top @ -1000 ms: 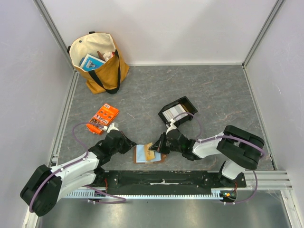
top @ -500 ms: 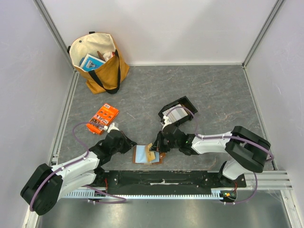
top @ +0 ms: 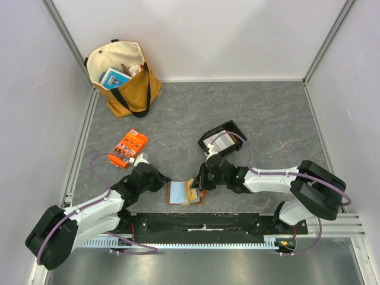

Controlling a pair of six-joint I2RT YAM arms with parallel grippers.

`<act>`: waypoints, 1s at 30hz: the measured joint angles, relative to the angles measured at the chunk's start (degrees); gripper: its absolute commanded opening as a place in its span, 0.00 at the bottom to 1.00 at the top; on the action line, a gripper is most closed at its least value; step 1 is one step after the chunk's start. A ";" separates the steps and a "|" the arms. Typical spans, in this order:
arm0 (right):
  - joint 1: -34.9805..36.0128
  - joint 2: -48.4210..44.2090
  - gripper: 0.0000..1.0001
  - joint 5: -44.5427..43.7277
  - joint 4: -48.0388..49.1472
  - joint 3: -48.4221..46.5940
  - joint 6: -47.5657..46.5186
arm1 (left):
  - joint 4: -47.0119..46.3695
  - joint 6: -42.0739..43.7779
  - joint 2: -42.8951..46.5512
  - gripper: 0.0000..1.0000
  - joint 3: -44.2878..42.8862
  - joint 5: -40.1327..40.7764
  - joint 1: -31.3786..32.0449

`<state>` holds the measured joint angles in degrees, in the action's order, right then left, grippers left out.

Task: Put the credit cards into the card holder
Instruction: Insert the credit card into the card slot.

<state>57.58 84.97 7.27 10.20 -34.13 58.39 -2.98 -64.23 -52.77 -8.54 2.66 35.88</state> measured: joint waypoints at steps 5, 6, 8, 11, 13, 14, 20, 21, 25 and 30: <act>0.00 0.42 0.00 0.57 0.35 0.00 0.02 | -0.61 -0.07 0.31 0.27 0.42 -0.92 -0.02; 0.00 0.85 0.00 0.66 0.72 0.02 0.07 | -0.70 -0.20 0.57 0.27 0.50 -1.38 0.00; 0.00 2.03 0.00 0.87 3.02 0.50 0.55 | -0.70 -0.37 1.57 0.25 0.90 -1.73 0.00; -0.04 3.85 0.00 1.05 8.31 2.71 2.29 | -0.90 -1.03 3.82 0.13 2.45 -1.92 -0.02; -0.31 5.03 0.00 1.55 12.22 4.02 3.89 | -1.11 -1.75 5.22 0.04 3.72 -2.08 -0.02; -0.46 5.55 0.00 1.70 14.10 4.52 4.66 | -1.09 -2.03 5.70 0.02 4.13 -2.23 -0.02; -1.20 7.52 0.00 1.81 22.40 7.48 8.09 | -0.33 -3.13 7.56 0.02 4.74 -2.69 -0.02; -1.20 7.67 0.00 1.75 23.30 7.82 8.50 | -0.09 -3.30 7.89 0.02 4.81 -2.69 -0.02; -1.01 7.78 0.00 0.81 26.95 9.99 10.03 | 1.05 -4.00 8.90 0.02 4.87 -2.69 -0.02; -0.48 7.17 0.00 -1.05 29.62 12.59 12.17 | 1.31 -4.76 9.05 0.02 4.94 -2.69 0.00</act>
<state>57.10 92.14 6.22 39.81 -21.54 70.57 -1.67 -68.99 -43.72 -3.60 -0.03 35.88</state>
